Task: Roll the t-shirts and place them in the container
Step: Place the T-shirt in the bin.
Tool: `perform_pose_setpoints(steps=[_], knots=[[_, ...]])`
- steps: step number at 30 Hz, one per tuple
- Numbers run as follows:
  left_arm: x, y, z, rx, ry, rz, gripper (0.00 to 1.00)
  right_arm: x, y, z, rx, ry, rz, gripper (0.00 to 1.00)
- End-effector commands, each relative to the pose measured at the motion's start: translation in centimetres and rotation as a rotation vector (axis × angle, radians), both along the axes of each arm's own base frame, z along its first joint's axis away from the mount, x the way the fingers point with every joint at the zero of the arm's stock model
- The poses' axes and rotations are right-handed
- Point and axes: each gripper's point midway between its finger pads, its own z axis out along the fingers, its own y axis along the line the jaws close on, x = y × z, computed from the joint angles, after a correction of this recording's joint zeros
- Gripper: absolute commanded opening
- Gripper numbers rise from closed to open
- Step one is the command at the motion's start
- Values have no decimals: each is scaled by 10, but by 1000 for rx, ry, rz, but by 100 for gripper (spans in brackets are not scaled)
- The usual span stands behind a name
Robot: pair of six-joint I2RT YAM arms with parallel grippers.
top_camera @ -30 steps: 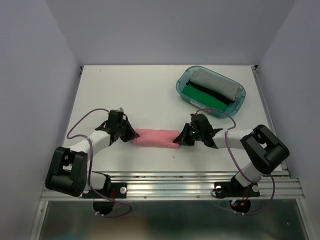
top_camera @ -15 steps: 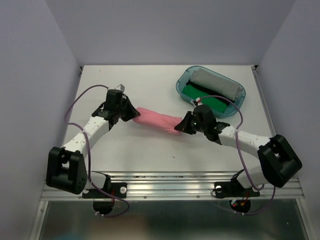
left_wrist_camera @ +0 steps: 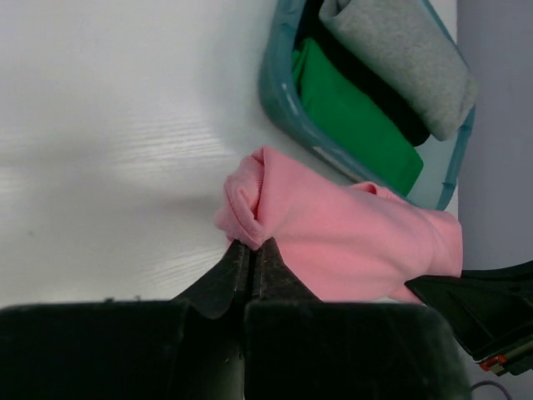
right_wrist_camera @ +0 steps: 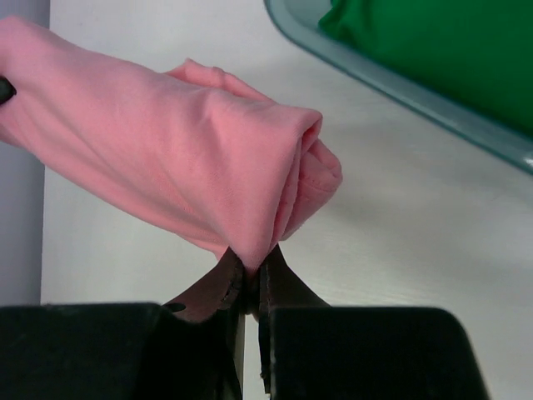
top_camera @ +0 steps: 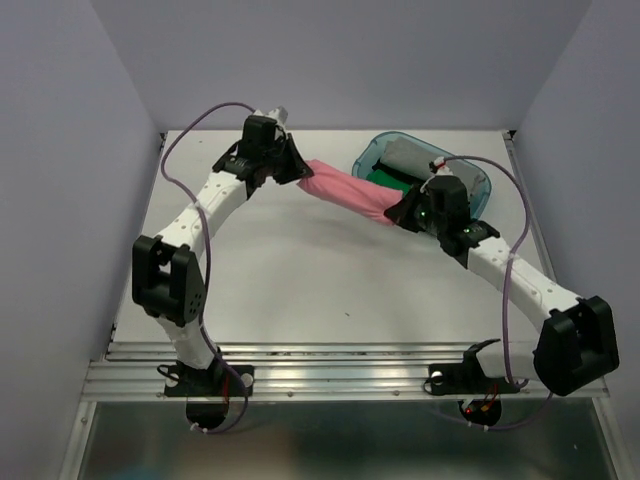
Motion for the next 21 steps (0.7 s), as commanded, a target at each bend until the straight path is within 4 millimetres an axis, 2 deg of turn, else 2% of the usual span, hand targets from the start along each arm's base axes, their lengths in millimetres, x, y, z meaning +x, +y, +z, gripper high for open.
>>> perform_pose_setpoints(steps=[1,2,3,4,6,8,11,13,15,18,21], knots=[[43,-25,49,1,-151,-40,0,16,-63,14,-150,-22,-129,1],[44,-41,51,4,-159,-75,0,18,-70,15,-162,-25,-136,1],[56,-55,56,2,-169,-89,0,21,-77,17,-171,-26,-151,1],[59,-68,59,1,-177,-111,0,25,-90,17,-180,-22,-183,1],[77,-86,63,-15,-196,-141,0,29,-102,19,-188,-24,-199,1],[88,-98,65,-32,-211,-166,0,34,-112,21,-192,-25,-220,1],[117,-120,66,-60,-260,-196,0,45,-137,15,-211,-2,-270,1],[124,-131,66,-93,-275,-224,0,49,-147,13,-226,2,-293,1],[132,-142,58,-123,-291,-253,0,55,-160,9,-232,19,-311,1],[133,-153,45,-145,-283,-289,0,58,-160,4,-225,32,-287,1],[136,-164,14,-138,-255,-317,0,59,-165,-6,-242,58,-284,1]])
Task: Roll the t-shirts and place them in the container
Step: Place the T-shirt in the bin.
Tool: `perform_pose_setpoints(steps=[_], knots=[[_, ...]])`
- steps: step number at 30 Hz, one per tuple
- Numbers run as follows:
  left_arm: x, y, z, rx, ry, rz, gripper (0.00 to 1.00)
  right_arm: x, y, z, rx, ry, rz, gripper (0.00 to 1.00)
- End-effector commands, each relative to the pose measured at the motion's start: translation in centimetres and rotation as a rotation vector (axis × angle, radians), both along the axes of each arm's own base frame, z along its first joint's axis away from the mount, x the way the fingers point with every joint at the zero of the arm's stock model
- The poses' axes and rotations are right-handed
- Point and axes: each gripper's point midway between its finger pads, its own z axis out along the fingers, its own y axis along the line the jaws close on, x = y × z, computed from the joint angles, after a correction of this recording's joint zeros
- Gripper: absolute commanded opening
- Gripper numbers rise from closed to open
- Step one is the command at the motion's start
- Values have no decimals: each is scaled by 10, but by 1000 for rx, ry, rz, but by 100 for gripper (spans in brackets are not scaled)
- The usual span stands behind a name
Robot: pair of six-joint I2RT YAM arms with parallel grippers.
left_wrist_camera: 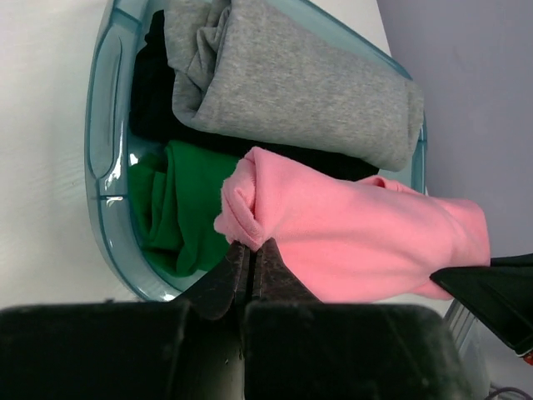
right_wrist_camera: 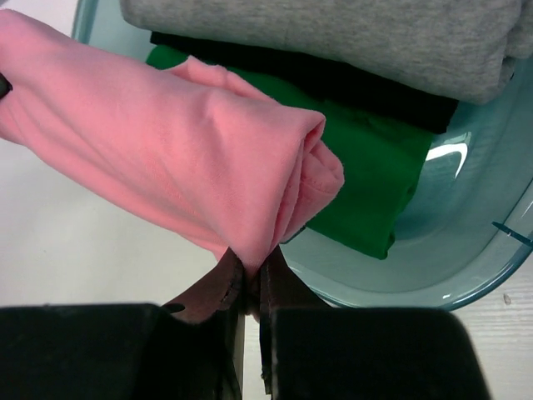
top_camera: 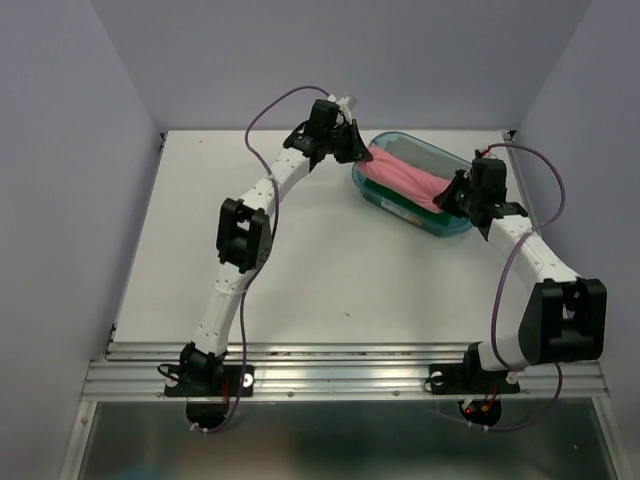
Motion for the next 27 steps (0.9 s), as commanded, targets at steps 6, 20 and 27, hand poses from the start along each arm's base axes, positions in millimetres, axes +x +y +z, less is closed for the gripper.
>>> perform_pose_setpoints(steps=[6,20,27], knots=[[29,-10,16,-77,-146,-21,0,-1,-34,-21,-92,79,-43,1],[27,-41,-15,-112,-134,-55,0,-9,-53,-66,-146,192,-83,1],[28,-42,-31,-98,-112,-48,0,-8,-58,-85,-149,229,-100,1]])
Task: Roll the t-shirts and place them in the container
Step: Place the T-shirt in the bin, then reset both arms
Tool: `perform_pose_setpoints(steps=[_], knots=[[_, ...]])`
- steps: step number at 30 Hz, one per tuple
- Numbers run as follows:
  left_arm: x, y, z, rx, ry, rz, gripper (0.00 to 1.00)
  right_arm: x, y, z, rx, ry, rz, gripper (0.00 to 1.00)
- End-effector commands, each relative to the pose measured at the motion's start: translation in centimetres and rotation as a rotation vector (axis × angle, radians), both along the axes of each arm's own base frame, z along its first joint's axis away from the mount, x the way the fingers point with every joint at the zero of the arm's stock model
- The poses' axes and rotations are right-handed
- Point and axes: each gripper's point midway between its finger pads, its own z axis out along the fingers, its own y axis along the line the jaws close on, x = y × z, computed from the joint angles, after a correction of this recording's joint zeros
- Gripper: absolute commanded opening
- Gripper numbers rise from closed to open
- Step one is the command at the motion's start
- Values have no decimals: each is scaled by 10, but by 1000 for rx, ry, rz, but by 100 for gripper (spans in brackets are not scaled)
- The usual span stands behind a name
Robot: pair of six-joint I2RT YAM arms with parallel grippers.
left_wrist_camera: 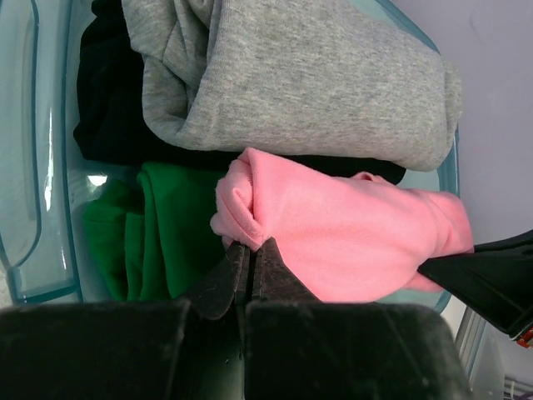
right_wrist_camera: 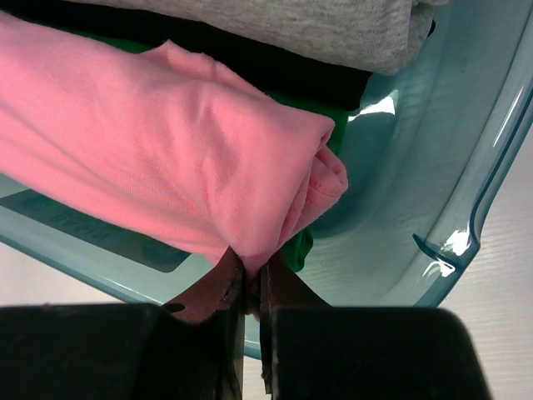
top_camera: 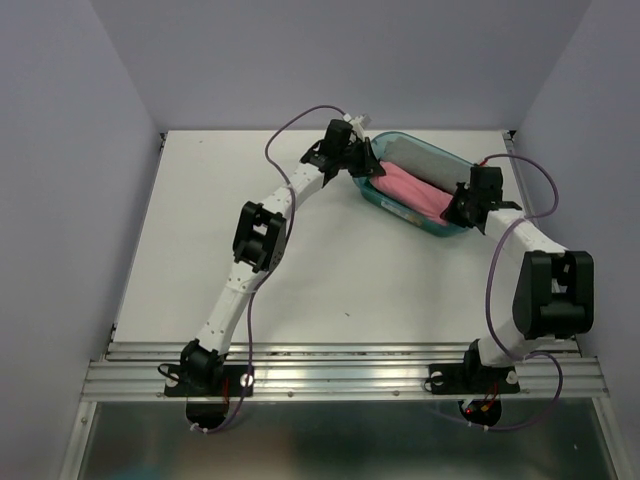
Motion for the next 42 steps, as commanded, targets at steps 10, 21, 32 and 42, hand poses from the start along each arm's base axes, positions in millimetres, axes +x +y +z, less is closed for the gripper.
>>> perform_pose_setpoints(steps=[10,21,32,42], knots=[[24,9,37,-26,-121,56,0,-5,-31,-16,-88,48,-81,22],[15,13,65,-37,-147,60,52,-6,-26,19,-65,-28,-69,73],[4,37,140,6,-282,108,73,-18,-34,88,-92,-159,-118,87],[-30,60,204,27,-352,118,73,-38,-56,139,-188,-210,-213,91]])
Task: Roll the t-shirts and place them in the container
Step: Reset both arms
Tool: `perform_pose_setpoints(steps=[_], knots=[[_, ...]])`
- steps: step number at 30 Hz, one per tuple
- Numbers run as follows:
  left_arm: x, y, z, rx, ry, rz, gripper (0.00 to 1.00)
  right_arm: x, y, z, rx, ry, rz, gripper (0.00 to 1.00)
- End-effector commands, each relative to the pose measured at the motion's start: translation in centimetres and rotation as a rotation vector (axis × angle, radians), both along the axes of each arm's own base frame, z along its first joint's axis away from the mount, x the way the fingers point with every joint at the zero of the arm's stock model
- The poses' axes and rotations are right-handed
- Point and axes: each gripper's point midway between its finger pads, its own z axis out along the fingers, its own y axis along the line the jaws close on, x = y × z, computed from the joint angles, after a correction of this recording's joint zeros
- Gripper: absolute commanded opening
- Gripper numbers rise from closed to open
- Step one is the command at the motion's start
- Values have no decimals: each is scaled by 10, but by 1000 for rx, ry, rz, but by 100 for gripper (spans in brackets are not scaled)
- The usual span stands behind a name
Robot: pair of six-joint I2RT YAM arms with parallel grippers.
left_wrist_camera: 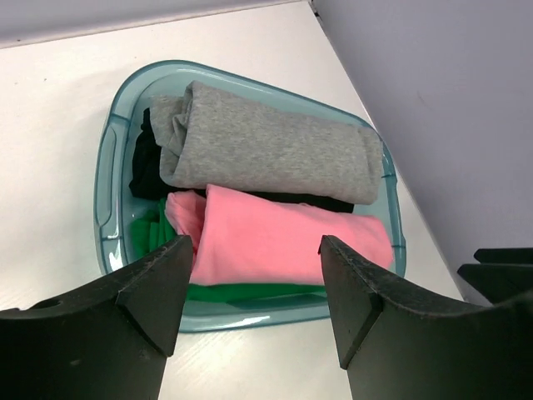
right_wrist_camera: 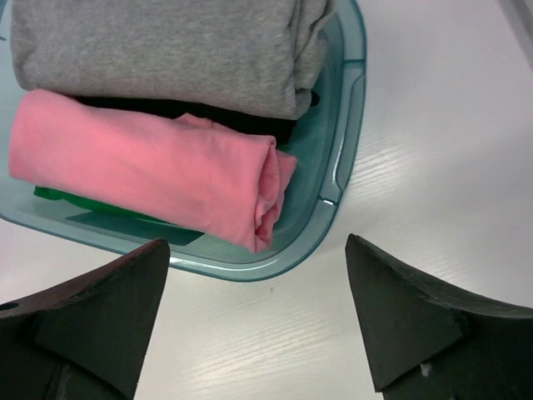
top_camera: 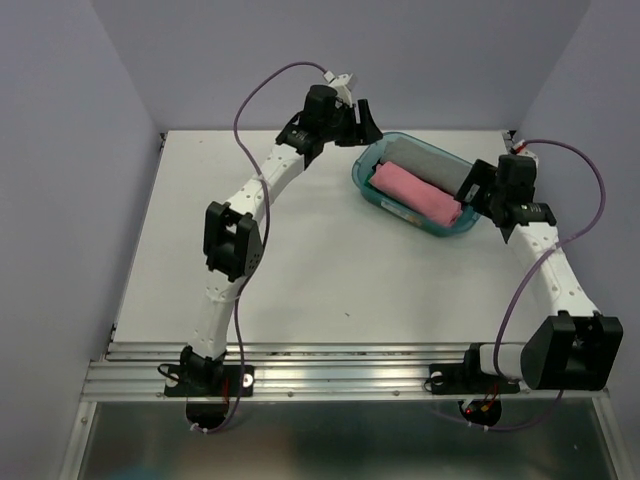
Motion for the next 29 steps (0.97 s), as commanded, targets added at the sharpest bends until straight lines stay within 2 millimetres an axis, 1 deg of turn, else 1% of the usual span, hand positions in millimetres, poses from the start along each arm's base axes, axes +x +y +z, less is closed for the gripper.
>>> perform_pose_setpoints(steps=[1,2,3,4,5,6,7,9,10,11,12,13,14,15,16,17,18,19,20,21,22,23,24,26,27,28,29], knots=[[-21,25,72,30,-127,37,73,-12,-24,45,-88,-48,-98,96],[-25,32,76,51,-133,55,74,-15,-33,56,-120,-57,-139,100],[-28,39,81,70,-141,71,74,-20,-38,61,-135,-60,-165,100],[-37,53,91,101,-167,98,74,-28,-46,61,-163,-38,-210,100],[-42,62,96,117,-178,119,74,-31,-50,66,-175,-40,-228,100],[-56,75,123,107,-221,143,74,-36,-52,70,-179,-46,-245,100],[-58,86,108,151,-200,182,74,-41,-54,68,-188,-33,-256,100],[-69,104,109,190,-214,226,74,-49,-61,70,-208,-29,-292,100],[-83,118,128,182,-247,258,75,-53,-61,66,-212,-20,-297,100],[-87,133,106,239,-219,298,75,-57,-62,66,-216,-24,-298,100],[-92,143,102,257,-218,328,75,-60,-62,65,-220,-22,-299,100],[-105,161,93,279,-215,373,75,-64,-62,61,-221,-19,-300,100],[-112,169,89,284,-221,390,76,-66,-62,59,-220,-17,-298,100],[-119,175,83,289,-227,398,77,-68,-62,58,-220,-23,-297,100],[-133,184,69,282,-241,400,77,-68,-61,59,-216,-46,-299,100],[-139,189,62,272,-239,405,77,-74,-59,55,-208,-55,-294,100],[-149,195,69,243,-258,417,77,-74,-58,56,-193,-74,-299,100],[-154,198,59,241,-240,418,77,-76,-57,56,-183,-80,-304,100],[-164,204,47,246,-221,418,78,-78,-55,54,-165,-86,-307,100],[-165,205,35,254,-198,418,78,-79,-55,52,-165,-81,-305,100],[-174,210,32,242,-190,430,78,-81,-55,50,-154,-78,-316,100],[-177,214,31,238,-190,443,78,-82,-55,48,-149,-75,-322,100],[-183,224,35,231,-199,479,78,-86,-56,44,-145,-69,-337,100],[-188,233,40,221,-215,519,78,-89,-57,41,-139,-71,-357,100],[-190,238,44,217,-225,536,78,-92,-56,32,-131,-59,-359,100],[-195,244,53,205,-247,554,78,-93,-56,33,-119,-86,-365,100],[-196,250,54,214,-259,577,79,-95,-55,30,-106,-88,-372,100]])
